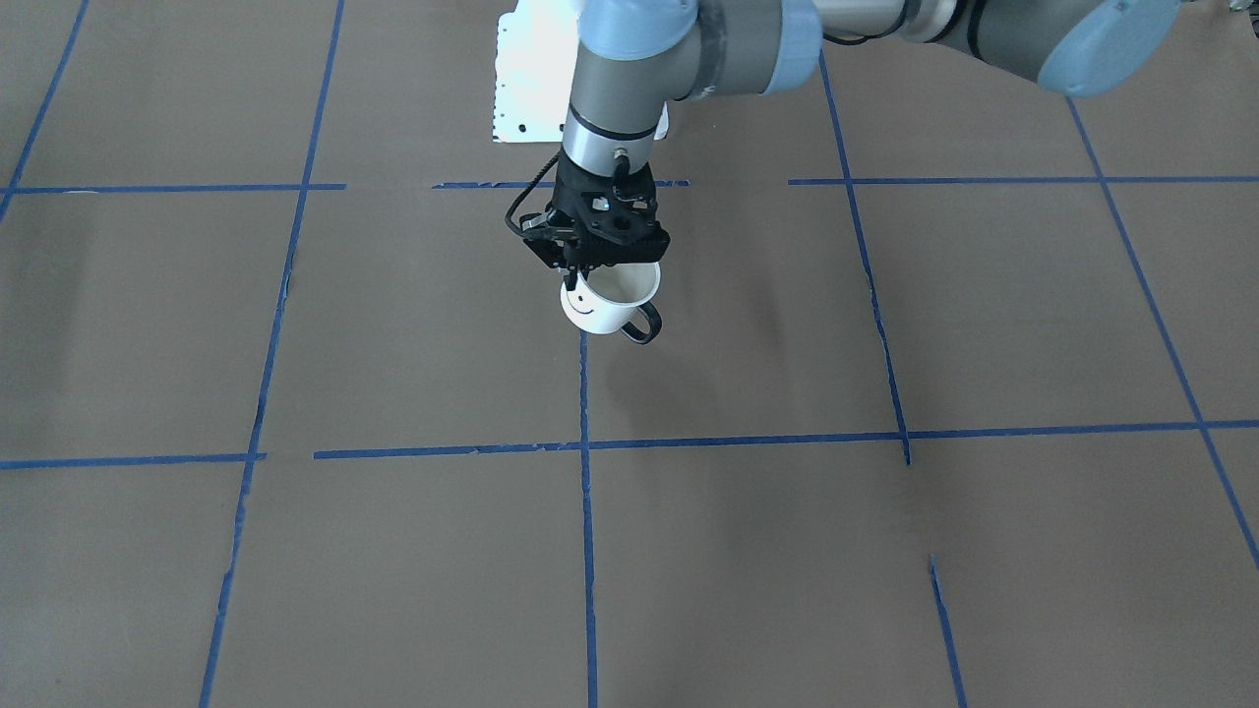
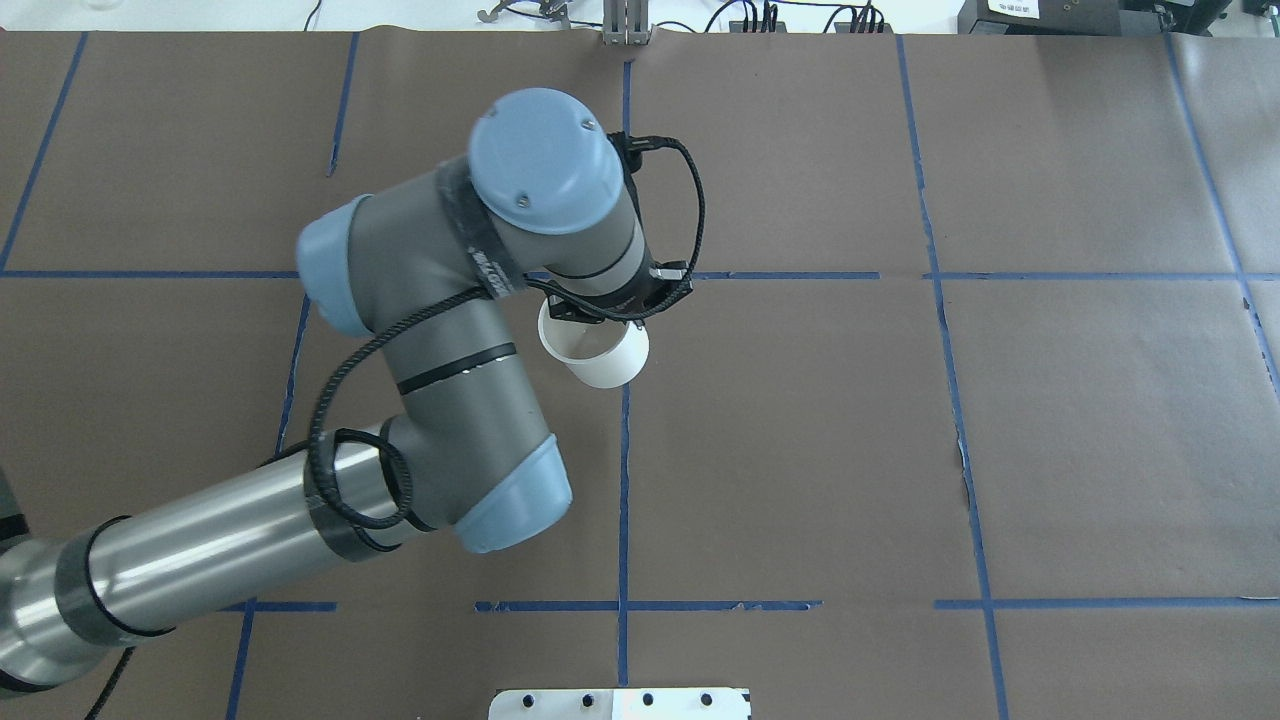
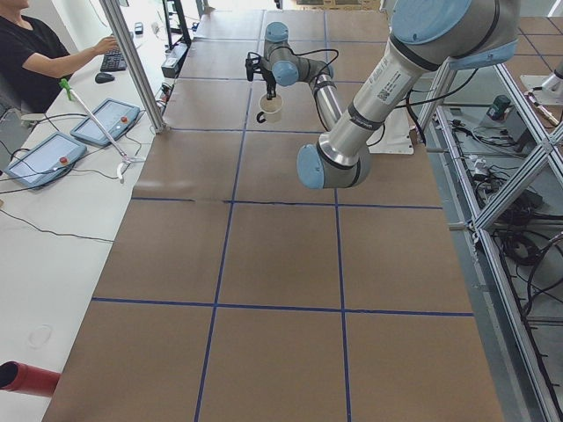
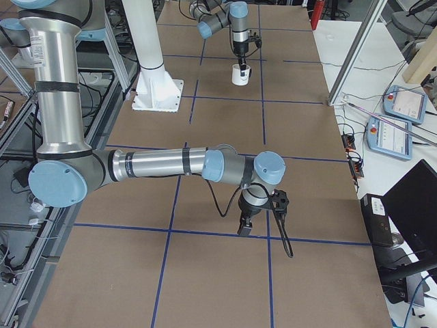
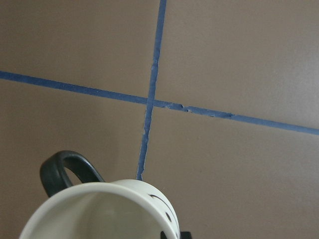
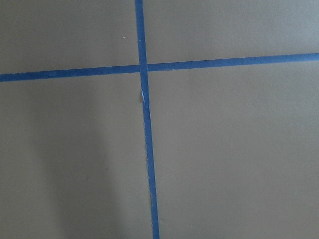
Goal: Flip mug
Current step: 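Lift the mug with the left gripper and rotate it upright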
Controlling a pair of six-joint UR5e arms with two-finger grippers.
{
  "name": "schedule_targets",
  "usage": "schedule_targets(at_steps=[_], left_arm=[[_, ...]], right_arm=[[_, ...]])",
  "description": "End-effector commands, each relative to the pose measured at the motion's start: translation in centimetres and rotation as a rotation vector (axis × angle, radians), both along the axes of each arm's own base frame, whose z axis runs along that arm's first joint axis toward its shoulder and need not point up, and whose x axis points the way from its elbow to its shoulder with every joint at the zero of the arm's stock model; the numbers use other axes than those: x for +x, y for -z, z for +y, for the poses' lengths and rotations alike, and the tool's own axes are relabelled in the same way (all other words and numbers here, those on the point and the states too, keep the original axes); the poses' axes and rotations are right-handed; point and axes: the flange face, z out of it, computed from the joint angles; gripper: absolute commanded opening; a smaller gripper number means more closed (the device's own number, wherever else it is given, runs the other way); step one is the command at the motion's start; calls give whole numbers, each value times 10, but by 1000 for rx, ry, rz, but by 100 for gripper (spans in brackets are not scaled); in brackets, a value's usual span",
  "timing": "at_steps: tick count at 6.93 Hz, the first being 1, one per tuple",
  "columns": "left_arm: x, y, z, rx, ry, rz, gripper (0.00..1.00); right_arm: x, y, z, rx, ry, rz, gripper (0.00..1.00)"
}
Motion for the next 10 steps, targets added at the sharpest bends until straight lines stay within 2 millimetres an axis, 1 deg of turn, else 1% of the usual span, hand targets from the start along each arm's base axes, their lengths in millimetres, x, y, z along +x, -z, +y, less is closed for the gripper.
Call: schedule_targets(at_steps=[1, 2, 3, 4, 6, 8, 9, 10], left_arm=[[47, 1, 7, 28, -26, -118, 0], [59, -5, 15, 41, -28, -140, 0], [63, -11, 12, 55, -43, -159, 0], [70, -15, 18, 81, -52, -177, 0], [80, -19, 24, 84, -63, -190, 0], [85, -20, 28, 90, -62, -190, 1], [84, -15, 29, 94, -61, -182, 72], [93, -15, 41, 103, -69, -176, 100]], right_arm=[[0, 0, 0, 0, 0, 0, 100], [0, -1, 0, -1, 0, 0, 100], [0, -1, 0, -1, 0, 0, 100], [0, -1, 0, -1, 0, 0, 100], [0, -1, 0, -1, 0, 0, 100], [0, 0, 0, 0, 0, 0, 100], [0, 0, 0, 0, 0, 0, 100], [0, 0, 0, 0, 0, 0, 100]])
